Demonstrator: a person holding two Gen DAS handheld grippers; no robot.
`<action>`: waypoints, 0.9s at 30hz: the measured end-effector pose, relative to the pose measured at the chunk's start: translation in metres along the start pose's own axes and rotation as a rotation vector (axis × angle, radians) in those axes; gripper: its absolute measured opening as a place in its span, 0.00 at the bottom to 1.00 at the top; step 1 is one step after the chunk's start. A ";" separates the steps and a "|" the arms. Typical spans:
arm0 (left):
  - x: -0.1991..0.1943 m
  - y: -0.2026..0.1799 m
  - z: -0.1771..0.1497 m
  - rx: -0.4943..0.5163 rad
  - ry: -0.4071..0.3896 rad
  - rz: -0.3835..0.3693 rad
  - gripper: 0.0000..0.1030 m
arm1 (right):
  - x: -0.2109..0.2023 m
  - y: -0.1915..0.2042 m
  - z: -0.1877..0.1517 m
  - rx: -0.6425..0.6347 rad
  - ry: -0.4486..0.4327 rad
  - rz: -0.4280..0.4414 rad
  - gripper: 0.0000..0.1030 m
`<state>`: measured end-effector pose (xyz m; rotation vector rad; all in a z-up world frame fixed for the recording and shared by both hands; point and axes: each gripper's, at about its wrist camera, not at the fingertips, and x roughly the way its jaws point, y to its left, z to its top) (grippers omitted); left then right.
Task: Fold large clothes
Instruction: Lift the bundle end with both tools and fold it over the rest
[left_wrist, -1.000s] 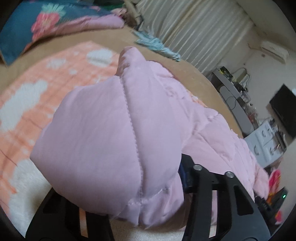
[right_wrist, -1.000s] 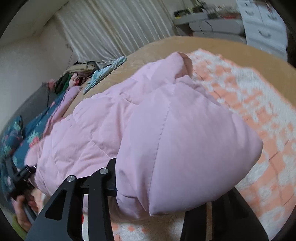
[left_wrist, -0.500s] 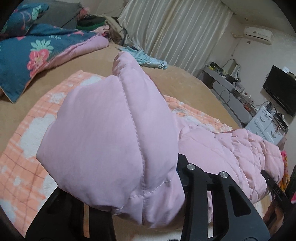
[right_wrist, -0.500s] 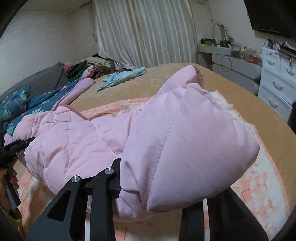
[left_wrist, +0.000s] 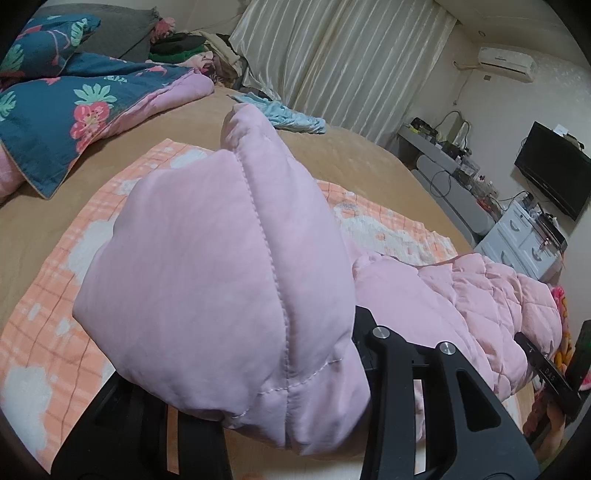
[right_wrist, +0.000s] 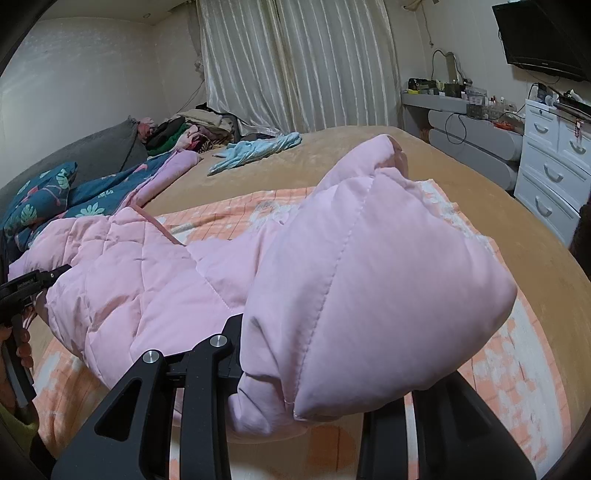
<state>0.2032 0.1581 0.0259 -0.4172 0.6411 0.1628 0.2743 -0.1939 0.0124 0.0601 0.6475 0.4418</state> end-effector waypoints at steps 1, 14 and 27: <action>-0.002 0.000 -0.002 0.001 0.001 0.000 0.29 | -0.004 0.000 -0.003 0.001 0.002 0.000 0.29; -0.028 0.006 -0.036 0.024 0.024 0.010 0.30 | -0.030 0.004 -0.035 0.014 0.021 -0.003 0.30; -0.034 0.026 -0.076 0.035 0.065 0.034 0.34 | -0.039 -0.006 -0.083 0.105 0.056 0.000 0.33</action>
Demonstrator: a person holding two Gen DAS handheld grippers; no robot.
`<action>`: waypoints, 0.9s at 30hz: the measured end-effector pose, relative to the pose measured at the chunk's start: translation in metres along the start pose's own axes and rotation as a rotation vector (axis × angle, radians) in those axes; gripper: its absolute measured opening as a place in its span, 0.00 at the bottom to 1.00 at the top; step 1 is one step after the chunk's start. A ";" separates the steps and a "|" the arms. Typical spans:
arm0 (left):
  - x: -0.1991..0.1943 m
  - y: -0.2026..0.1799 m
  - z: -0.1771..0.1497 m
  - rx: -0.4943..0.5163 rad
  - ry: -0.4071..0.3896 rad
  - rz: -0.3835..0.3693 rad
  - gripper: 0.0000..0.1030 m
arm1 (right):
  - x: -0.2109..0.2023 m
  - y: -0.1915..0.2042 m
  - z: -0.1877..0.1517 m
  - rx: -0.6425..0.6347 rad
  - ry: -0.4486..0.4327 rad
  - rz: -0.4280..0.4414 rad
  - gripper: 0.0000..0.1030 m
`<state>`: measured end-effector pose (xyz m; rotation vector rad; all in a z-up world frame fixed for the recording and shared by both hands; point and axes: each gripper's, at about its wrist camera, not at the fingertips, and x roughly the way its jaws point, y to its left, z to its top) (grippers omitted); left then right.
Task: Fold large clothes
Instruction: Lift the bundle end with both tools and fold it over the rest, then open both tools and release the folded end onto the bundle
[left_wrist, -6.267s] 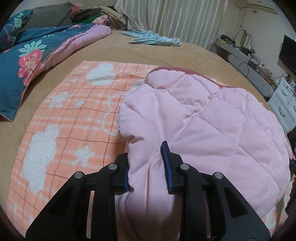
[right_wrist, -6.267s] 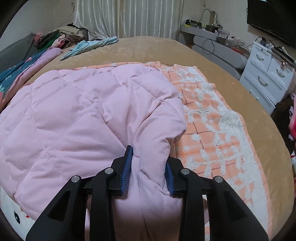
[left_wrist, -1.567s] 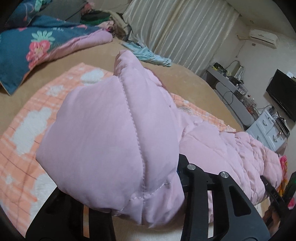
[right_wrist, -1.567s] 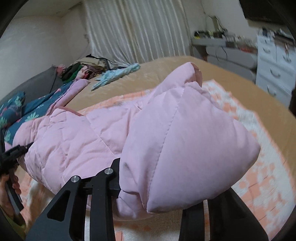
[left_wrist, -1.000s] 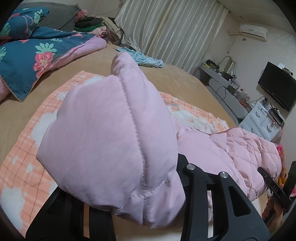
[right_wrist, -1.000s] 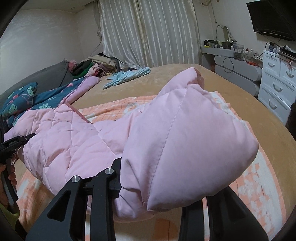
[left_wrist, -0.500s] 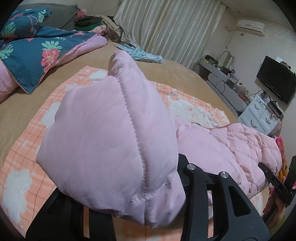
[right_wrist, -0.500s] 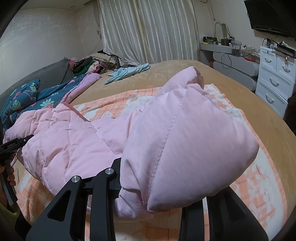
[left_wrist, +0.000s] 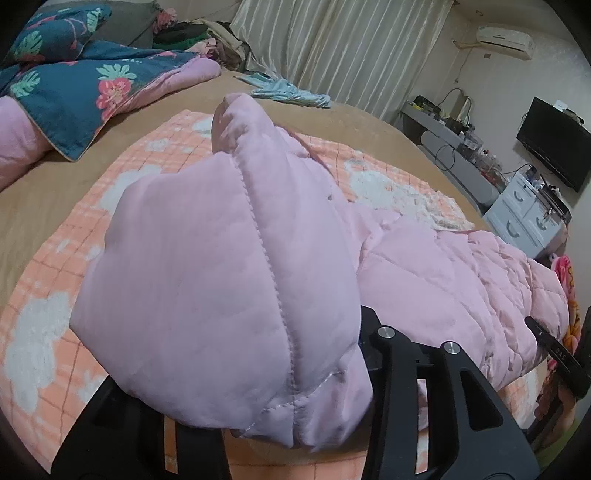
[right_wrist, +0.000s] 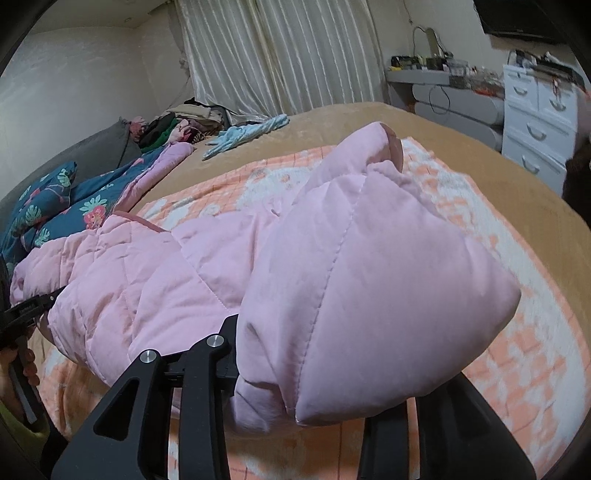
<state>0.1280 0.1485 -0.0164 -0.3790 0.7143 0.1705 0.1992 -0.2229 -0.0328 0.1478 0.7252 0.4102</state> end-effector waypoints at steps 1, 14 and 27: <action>0.000 0.001 -0.002 -0.001 0.002 0.000 0.34 | 0.000 -0.003 -0.004 0.016 0.004 0.001 0.33; 0.012 0.017 -0.021 -0.029 0.025 -0.014 0.48 | 0.023 -0.025 -0.034 0.183 0.079 -0.004 0.54; 0.007 0.033 -0.037 -0.084 0.059 -0.018 0.78 | 0.011 -0.045 -0.049 0.280 0.103 -0.050 0.93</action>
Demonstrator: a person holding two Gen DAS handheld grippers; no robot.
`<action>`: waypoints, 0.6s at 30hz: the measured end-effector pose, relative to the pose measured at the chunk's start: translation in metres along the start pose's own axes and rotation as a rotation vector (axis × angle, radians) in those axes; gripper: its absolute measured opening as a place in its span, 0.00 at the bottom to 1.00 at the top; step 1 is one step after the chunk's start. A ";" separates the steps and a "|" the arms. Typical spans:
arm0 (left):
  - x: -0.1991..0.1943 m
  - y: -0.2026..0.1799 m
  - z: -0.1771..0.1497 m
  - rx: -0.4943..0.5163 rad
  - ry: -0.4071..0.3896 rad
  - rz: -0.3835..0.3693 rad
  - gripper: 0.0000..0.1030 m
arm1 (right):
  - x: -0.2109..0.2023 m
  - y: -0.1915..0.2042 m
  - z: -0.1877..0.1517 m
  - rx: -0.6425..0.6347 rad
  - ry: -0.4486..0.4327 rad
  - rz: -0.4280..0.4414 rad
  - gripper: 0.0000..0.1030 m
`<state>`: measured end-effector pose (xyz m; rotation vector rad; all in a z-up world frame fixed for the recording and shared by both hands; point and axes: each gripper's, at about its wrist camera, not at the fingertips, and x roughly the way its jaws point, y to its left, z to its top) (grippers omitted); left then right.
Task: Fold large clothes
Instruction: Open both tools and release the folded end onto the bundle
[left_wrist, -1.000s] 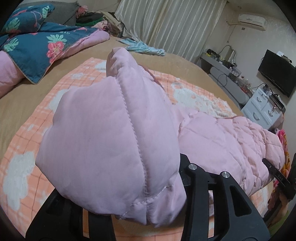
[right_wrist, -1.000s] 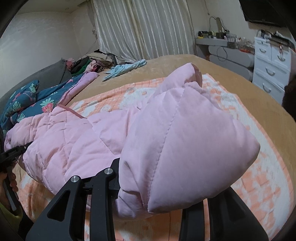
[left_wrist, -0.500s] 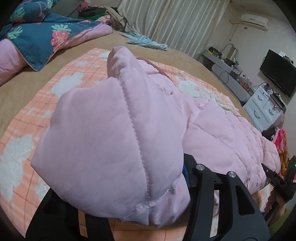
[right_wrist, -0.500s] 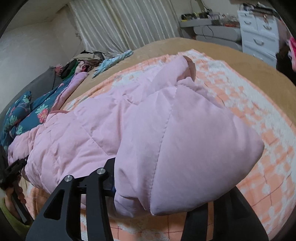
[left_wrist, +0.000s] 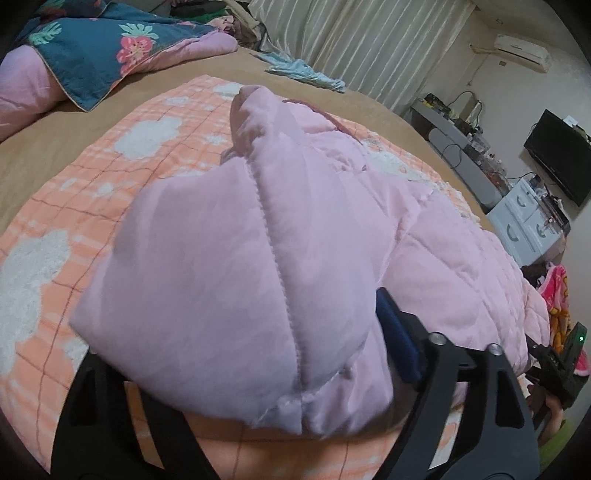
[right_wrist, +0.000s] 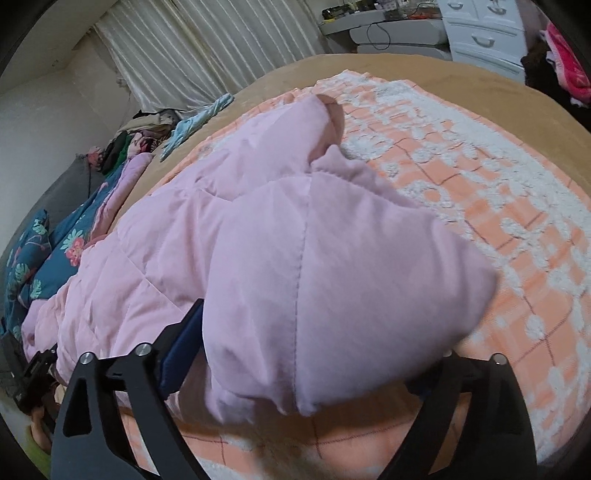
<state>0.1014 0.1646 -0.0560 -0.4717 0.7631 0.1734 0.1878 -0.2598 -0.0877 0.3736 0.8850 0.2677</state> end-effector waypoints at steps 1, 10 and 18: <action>-0.002 0.001 -0.001 -0.004 0.004 0.003 0.79 | -0.003 0.000 -0.001 -0.001 -0.006 -0.019 0.94; -0.028 -0.002 -0.004 0.009 0.018 0.031 0.91 | -0.049 0.008 -0.010 -0.088 -0.092 -0.119 0.95; -0.066 -0.013 -0.008 0.041 -0.018 0.043 0.91 | -0.095 0.033 -0.016 -0.201 -0.173 -0.119 0.96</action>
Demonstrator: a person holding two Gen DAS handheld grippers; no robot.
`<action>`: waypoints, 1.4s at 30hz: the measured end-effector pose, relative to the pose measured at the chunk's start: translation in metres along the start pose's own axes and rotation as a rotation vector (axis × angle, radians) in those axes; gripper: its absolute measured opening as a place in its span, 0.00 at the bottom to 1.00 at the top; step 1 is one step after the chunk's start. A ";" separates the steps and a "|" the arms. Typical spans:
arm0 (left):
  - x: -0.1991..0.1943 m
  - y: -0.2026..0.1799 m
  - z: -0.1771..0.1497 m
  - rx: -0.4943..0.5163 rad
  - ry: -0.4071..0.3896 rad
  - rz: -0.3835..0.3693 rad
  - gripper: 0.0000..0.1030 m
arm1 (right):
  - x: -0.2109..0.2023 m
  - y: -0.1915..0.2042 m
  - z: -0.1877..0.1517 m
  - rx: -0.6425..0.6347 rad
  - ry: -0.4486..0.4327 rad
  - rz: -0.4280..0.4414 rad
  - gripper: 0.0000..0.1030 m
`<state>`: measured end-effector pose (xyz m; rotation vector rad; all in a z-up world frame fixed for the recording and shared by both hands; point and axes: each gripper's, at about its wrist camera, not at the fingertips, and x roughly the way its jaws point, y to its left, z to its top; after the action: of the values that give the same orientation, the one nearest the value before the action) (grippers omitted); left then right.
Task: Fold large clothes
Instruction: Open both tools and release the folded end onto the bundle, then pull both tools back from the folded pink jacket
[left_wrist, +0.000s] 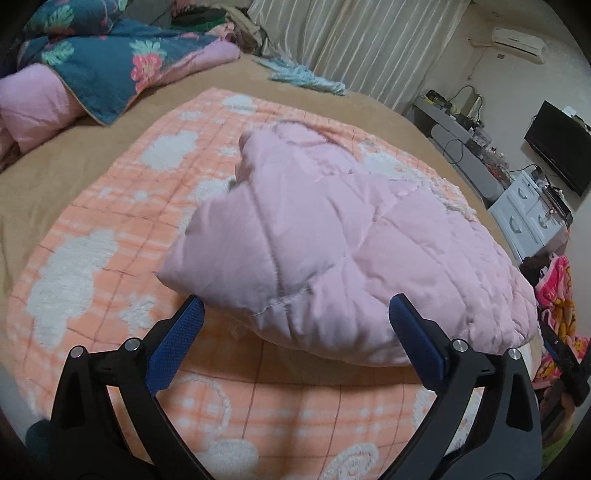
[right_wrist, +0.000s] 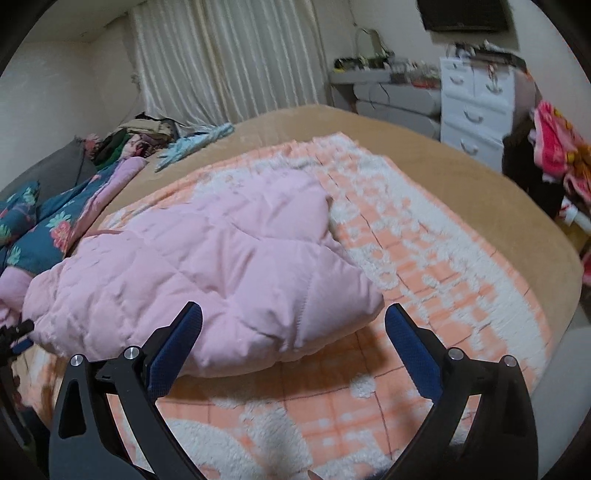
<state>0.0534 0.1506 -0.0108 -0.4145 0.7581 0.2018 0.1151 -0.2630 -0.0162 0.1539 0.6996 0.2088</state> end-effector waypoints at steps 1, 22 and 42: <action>-0.004 -0.002 0.000 0.007 -0.009 -0.001 0.91 | -0.006 0.004 0.000 -0.010 -0.008 0.007 0.96; -0.084 -0.062 -0.017 0.161 -0.151 -0.059 0.91 | -0.106 0.072 -0.008 -0.189 -0.150 0.093 0.96; -0.073 -0.111 -0.075 0.298 -0.091 -0.118 0.91 | -0.105 0.121 -0.062 -0.271 -0.091 0.148 0.96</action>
<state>-0.0096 0.0165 0.0242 -0.1647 0.6591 -0.0042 -0.0206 -0.1671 0.0278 -0.0441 0.5634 0.4330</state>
